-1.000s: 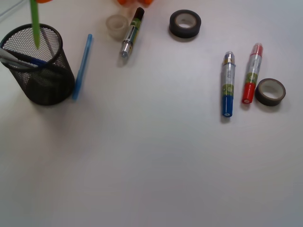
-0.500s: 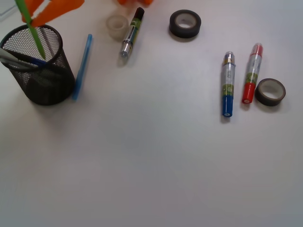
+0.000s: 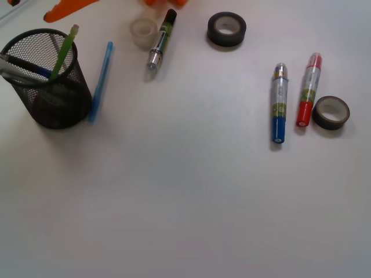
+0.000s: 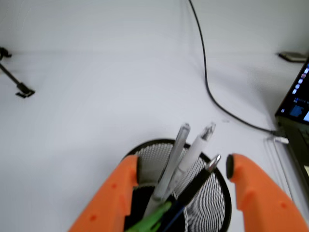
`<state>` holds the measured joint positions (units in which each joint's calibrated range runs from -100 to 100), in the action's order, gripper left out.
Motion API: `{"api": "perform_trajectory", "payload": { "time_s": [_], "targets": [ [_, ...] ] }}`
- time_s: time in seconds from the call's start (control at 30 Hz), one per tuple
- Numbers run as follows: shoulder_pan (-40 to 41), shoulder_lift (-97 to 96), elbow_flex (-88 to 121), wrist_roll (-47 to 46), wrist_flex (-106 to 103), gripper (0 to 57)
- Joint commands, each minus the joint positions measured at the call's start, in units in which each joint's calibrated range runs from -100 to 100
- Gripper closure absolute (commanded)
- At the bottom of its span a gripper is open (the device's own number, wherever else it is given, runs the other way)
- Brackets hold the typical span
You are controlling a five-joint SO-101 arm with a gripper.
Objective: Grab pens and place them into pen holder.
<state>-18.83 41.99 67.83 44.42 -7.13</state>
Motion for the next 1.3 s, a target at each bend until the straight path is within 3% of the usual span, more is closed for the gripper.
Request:
{"api": "perform_trajectory", "payload": {
  "time_s": [0.0, 0.37, 1.27],
  "targets": [
    [-1.69, 13.22, -3.89, -0.15, 29.87, 36.7],
    [-4.31, 22.57, -2.35, -1.86, 63.47, 36.7],
    [-1.99, -14.83, -3.70, -4.54, 46.50, 36.8]
  ]
}}
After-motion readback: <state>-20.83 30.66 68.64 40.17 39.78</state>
